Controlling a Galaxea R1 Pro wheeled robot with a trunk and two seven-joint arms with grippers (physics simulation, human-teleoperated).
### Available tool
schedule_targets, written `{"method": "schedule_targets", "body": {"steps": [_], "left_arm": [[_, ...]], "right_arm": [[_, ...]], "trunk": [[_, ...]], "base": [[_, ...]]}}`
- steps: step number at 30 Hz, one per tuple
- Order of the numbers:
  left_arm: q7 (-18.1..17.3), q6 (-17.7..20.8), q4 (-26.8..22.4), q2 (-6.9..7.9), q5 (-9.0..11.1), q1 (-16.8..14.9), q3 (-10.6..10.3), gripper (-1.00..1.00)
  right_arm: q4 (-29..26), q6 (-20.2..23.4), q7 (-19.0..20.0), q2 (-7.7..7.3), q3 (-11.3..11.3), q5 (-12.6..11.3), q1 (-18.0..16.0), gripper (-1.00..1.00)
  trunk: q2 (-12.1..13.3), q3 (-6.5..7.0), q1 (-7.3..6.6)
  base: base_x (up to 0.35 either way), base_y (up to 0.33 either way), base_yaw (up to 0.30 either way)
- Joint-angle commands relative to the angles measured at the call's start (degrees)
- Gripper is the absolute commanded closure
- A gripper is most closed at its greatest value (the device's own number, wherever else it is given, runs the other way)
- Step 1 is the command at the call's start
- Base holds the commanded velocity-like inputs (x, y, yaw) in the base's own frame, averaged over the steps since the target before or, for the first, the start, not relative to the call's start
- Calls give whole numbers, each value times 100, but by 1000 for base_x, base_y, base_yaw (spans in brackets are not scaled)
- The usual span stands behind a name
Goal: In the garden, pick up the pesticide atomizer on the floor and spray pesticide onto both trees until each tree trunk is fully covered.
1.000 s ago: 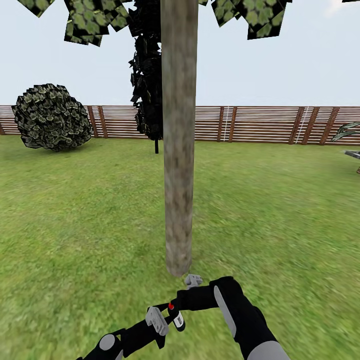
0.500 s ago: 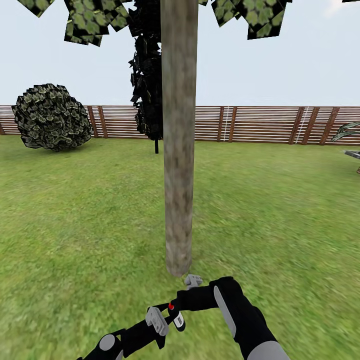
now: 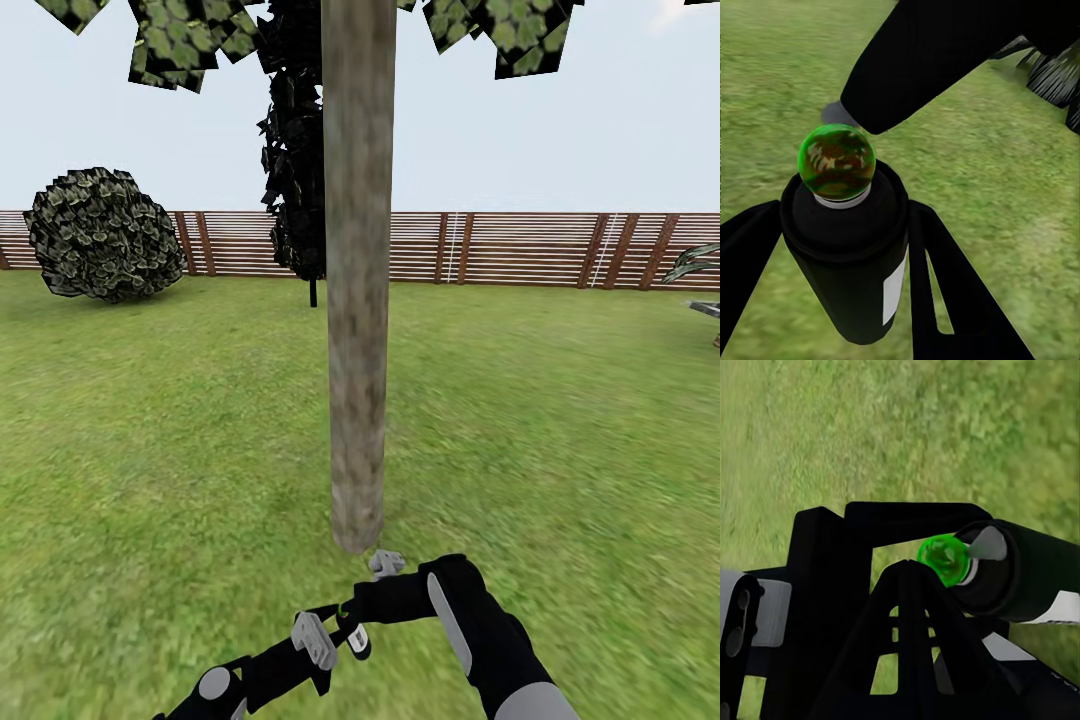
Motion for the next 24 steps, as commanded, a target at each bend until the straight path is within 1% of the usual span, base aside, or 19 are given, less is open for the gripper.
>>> {"method": "schedule_targets", "body": {"steps": [1,24], "left_arm": [[-3,-11,-8,7,55,-8,-30,100],[10,-4,-17,3,55,-4,-30,100]], "right_arm": [[-4,40,-16,0,-1,-34,-5,100],[-5,32,-16,0,8,-41,-5,100]], "trunk": [[-13,-13,4],[-13,-13,4]], "base": [[0,0,0],[0,0,0]]}}
